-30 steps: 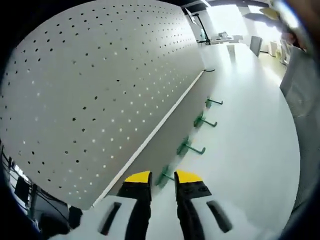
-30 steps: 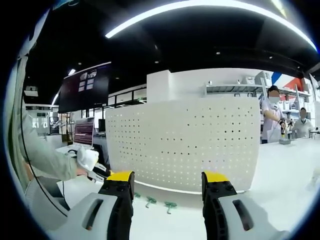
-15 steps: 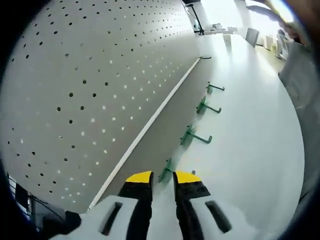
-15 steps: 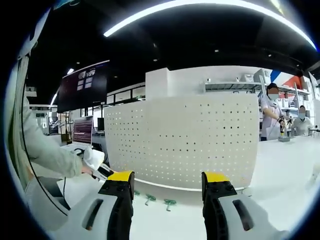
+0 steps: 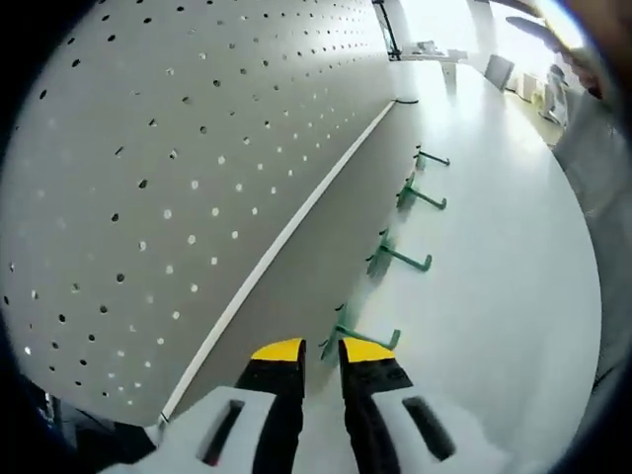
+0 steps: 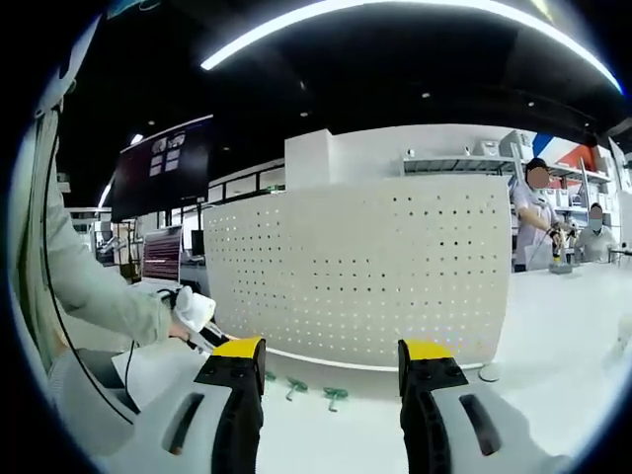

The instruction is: Insert the hook assembly into the mounting plate slot until the hook locks in place.

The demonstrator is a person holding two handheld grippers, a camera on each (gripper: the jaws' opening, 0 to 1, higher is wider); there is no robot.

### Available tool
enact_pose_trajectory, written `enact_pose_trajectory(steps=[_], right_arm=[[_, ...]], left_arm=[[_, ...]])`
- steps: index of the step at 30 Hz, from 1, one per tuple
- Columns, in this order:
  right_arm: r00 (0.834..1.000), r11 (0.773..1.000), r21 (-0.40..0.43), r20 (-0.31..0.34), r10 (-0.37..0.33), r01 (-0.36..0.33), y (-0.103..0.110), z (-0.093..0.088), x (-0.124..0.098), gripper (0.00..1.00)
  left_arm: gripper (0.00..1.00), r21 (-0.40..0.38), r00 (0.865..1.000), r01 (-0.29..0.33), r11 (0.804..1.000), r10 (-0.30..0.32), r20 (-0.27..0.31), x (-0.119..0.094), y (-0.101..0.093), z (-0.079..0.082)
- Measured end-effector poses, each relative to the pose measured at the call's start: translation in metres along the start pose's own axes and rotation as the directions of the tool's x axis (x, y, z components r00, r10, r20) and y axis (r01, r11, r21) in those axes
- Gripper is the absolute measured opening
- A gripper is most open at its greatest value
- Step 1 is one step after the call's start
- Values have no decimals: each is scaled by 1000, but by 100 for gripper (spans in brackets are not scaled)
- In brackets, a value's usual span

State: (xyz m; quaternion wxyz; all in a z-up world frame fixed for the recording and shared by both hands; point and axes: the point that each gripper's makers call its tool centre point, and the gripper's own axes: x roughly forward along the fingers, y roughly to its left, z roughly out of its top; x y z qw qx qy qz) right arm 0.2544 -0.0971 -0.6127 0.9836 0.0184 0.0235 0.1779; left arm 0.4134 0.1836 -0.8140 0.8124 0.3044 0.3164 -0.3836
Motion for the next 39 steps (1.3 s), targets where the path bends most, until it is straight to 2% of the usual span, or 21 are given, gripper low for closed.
enact_pose_trajectory(steps=[1,9,15,23,28,34,36,39], right_arm=[[1000,1000,-1,0,0,0,0,0,0,52],[1000,1000,5,-8,-5,5,-2,-2,1,52],[1000,1000,5,-9,-6,6,-2,-2,1,52],[1000,1000,7,-10,-6,6,-2,-2,1,52],[1000,1000,4,-4,-5,5,-1,1,0,52],[1000,1000,11,5,4,-4,1,1,3,52],[1000,1000,25,11,5,-5,3,2,5,52],[1000,999,25,17,20,-20,8,3,9,52]], left_arm=[[15,-22,1000,5,1000,-5,-4,1,0,-1],[13,-52,1000,23,998,-23,1,5,3,-1],[7,-36,999,44,998,-44,-4,6,-2,0],[4,-54,999,33,998,-34,-18,8,-1,0],[3,-53,1000,1,999,-2,-16,8,-2,0],[3,-108,998,-30,994,35,43,3,-5,10],[3,-151,998,-2,989,13,69,0,-12,16],[3,-160,996,-13,987,27,85,-5,-14,21]])
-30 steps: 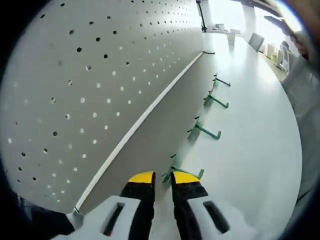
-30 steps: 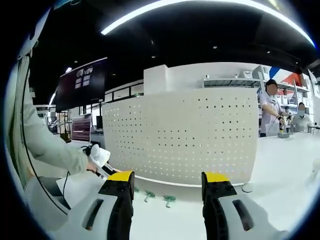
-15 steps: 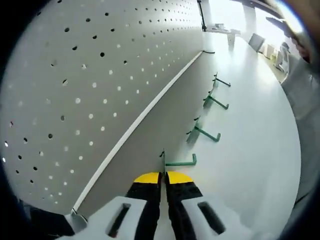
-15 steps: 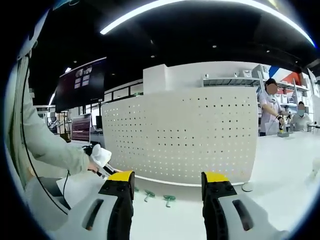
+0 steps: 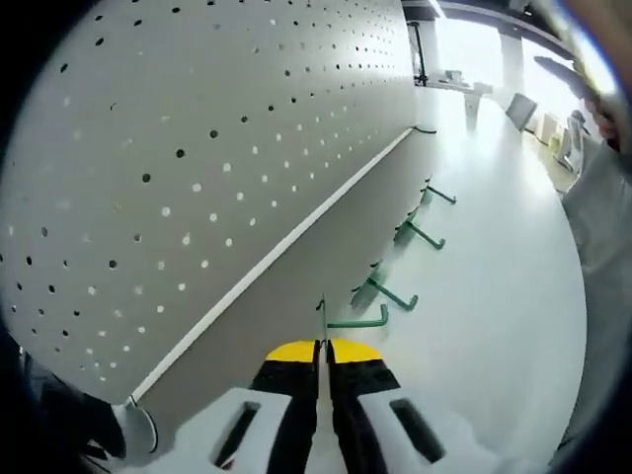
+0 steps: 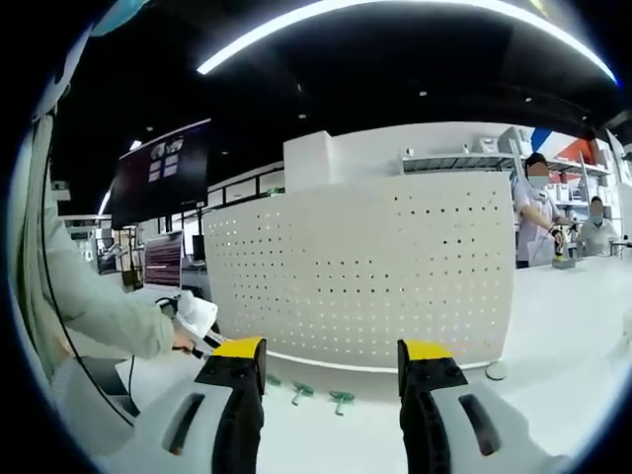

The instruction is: Insert the hook assembly into the mounting plate slot until the hook locks in place.

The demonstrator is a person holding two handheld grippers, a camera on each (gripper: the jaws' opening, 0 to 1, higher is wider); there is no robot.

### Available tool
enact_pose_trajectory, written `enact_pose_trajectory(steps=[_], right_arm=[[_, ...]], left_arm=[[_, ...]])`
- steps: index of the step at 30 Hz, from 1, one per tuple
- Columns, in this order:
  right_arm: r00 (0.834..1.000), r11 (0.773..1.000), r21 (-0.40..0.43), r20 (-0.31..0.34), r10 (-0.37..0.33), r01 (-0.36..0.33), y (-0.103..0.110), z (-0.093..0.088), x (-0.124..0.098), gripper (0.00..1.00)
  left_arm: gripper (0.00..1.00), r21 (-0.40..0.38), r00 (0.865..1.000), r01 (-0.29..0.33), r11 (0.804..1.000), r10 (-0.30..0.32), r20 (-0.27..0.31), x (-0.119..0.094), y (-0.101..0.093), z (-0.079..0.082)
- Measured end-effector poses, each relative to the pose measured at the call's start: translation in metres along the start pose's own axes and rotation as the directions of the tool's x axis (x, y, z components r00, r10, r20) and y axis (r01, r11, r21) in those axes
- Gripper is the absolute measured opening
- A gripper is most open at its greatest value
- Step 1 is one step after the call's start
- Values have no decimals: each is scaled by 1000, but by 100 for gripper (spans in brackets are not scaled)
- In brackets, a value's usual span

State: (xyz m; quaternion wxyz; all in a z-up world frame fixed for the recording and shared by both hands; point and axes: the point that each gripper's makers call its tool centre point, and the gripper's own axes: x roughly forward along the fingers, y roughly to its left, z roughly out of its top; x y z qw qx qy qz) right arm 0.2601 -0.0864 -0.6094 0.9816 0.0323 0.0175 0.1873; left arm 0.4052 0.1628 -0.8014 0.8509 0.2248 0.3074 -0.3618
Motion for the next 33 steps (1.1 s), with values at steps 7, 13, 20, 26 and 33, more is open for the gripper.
enact_pose_trajectory(steps=[7,13,20,26,33], right_arm=[[999,999,4,18,36,-36,11,5,7,52],[997,998,-7,36,63,-63,18,15,10,52],[994,996,-12,62,86,-86,23,25,11,52],[991,994,-24,77,111,-109,29,32,9,52],[988,993,-24,97,118,-116,29,38,7,52]], left_arm=[[3,-30,998,-24,999,26,64,-14,3,15],[3,-37,993,-59,998,62,96,-32,4,21],[3,-40,986,-87,995,91,142,-52,-5,29],[3,-36,980,-96,995,101,172,-65,-14,36],[3,-31,970,-116,993,120,211,-75,-24,47]])
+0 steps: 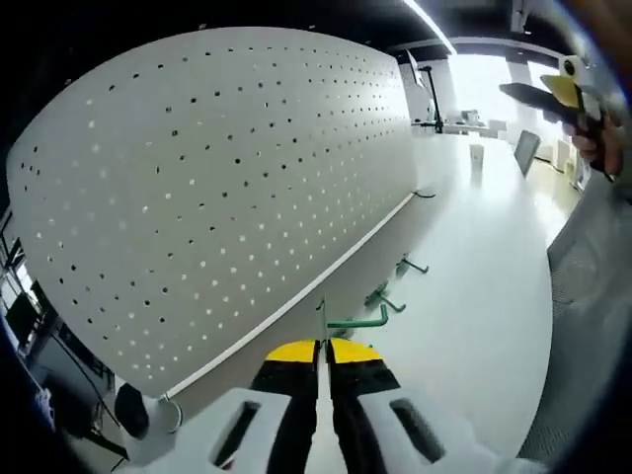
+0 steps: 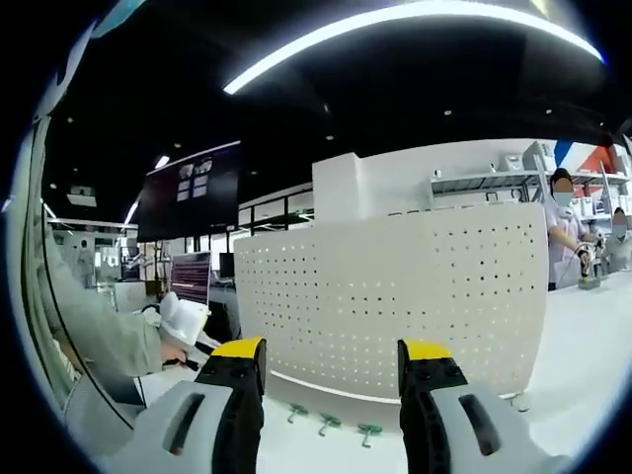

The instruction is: Insert the hook assembly into the mounting plate slot until the hook locks in place.

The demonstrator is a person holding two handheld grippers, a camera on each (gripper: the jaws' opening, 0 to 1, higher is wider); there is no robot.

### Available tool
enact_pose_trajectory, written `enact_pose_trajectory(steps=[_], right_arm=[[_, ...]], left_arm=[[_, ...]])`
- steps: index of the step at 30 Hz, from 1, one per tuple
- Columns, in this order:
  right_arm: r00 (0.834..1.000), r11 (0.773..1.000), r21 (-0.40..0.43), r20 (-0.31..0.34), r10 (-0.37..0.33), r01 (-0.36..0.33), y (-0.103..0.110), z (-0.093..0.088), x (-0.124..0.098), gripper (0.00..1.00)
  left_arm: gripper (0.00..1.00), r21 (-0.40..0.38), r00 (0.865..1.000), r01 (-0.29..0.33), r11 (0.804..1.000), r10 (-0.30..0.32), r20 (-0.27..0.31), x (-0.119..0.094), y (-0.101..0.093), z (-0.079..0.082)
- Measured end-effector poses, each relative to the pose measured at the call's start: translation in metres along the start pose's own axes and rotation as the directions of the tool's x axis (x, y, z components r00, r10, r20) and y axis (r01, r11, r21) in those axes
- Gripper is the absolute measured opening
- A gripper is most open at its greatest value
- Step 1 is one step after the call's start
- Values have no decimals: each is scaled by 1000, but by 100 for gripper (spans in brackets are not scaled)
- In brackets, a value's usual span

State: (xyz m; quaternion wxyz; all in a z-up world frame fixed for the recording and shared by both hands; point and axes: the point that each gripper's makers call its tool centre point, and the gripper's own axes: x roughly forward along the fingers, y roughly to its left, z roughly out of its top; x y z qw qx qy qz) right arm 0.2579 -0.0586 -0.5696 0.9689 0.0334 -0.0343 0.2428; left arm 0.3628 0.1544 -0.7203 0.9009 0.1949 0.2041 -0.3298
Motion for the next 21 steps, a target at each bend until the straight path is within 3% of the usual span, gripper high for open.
enact_pose_trajectory(steps=[12,21], right_arm=[[1000,1000,4,10,2,-2,1,5,-6,51],[1000,1000,-17,18,24,-24,10,14,-8,49]], left_arm=[[3,-1,993,-10,1000,10,117,-13,-28,38],[3,-16,973,-22,1000,25,229,-26,-41,69]])
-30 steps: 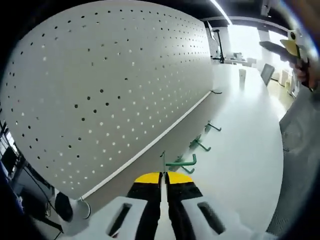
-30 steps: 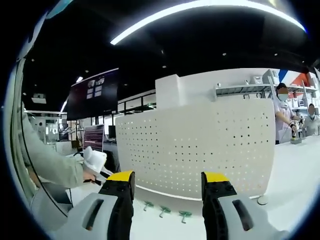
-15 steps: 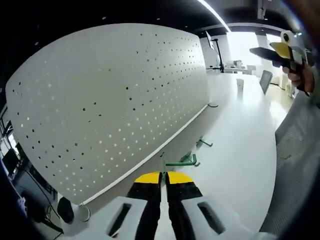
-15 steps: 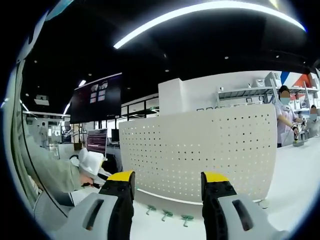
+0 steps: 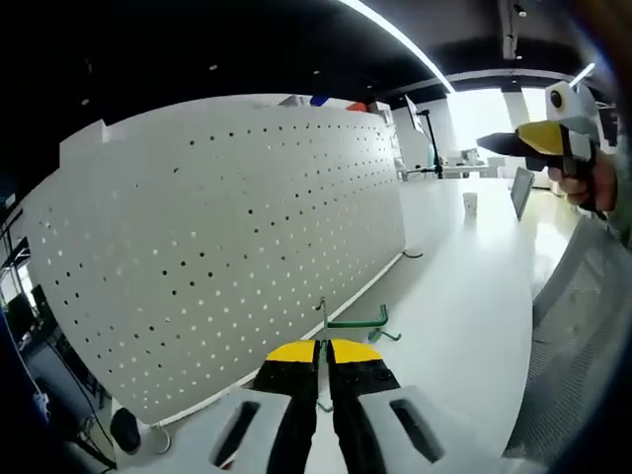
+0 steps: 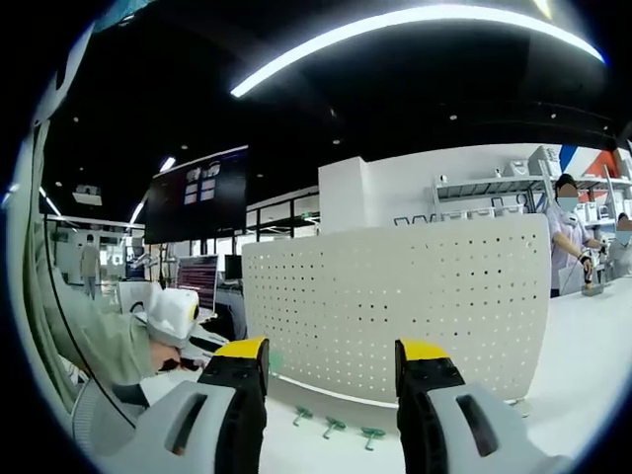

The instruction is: Insert the hook assembly into the mounting plate slot until the hook locks in place.

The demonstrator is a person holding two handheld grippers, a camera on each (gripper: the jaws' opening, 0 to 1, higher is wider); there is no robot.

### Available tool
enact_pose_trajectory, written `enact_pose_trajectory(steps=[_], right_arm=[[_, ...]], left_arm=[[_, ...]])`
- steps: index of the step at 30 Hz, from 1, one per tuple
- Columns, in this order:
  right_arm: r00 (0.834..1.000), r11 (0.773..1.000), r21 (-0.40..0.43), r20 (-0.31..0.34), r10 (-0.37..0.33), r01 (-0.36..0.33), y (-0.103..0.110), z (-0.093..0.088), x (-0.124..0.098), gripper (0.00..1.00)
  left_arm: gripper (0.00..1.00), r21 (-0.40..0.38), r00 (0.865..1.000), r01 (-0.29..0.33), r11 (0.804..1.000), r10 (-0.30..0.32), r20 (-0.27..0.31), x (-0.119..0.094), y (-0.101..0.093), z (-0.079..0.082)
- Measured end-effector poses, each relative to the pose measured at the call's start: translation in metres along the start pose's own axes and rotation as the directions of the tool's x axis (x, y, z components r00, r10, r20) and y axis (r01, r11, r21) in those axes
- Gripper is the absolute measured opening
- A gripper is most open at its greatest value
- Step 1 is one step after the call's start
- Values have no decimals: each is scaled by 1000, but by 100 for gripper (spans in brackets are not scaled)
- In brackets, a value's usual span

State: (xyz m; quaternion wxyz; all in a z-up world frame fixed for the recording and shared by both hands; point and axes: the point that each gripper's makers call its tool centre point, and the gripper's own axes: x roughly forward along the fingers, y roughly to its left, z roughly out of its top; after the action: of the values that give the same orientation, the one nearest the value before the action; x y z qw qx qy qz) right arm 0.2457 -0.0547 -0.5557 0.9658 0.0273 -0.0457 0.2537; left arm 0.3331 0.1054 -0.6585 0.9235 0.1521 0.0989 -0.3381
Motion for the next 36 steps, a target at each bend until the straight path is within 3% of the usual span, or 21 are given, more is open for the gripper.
enact_pose_trajectory(steps=[6,12,20,36], right_arm=[[1000,1000,0,1,5,-5,2,3,-2,47],[1000,1000,-3,-5,10,-10,5,3,-4,44],[1000,1000,-6,-4,23,-23,10,9,-7,38],[997,997,16,-8,76,-76,25,15,-8,20]], left_arm=[[3,-18,994,13,1000,-11,113,-5,-11,23],[3,-50,986,15,999,-7,164,-11,-17,31],[3,-130,966,18,991,16,257,-22,-21,50],[3,-95,930,59,994,-20,368,-39,-51,86]])
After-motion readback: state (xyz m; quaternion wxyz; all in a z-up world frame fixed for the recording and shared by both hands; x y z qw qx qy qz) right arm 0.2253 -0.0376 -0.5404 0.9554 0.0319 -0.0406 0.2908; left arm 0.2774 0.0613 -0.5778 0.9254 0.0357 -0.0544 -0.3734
